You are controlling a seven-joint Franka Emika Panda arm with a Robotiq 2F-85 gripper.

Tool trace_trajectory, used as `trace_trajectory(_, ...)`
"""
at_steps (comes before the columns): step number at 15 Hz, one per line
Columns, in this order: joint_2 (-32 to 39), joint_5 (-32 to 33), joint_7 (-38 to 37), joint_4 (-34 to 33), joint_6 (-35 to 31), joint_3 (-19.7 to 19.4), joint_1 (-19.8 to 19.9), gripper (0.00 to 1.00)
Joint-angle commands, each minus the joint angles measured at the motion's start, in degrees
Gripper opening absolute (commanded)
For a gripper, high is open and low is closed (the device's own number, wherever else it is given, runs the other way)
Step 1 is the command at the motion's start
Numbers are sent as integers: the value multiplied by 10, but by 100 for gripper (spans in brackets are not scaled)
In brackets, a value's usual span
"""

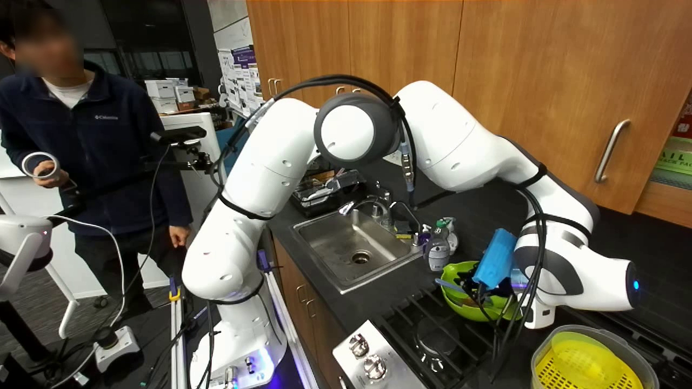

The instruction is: Remove the fork from the yellow bowl and use it to stir the contents of the green bowl

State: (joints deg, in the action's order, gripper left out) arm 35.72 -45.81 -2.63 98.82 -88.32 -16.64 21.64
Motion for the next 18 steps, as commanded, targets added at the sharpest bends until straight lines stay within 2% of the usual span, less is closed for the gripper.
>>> trace_trajectory(1, -12, 35, -15, -6, 4, 2, 1, 50)
trace_trajectory(2, 0, 20, -3, -7, -1, 10, 9, 33)
trace_trajectory(5, 0, 24, -4, -10, -1, 10, 9, 50)
trace_trajectory(9, 0, 24, -4, -10, -1, 10, 9, 50)
trace_trajectory(10, 0, 24, -4, -10, -1, 10, 9, 75)
trace_trajectory(12, -2, 20, -2, -3, -6, 10, 12, 80)
trace_trajectory(15, -14, 11, -13, 25, -35, 2, 15, 99)
trace_trajectory(18, -33, -4, -31, 76, -92, -14, 22, 100)
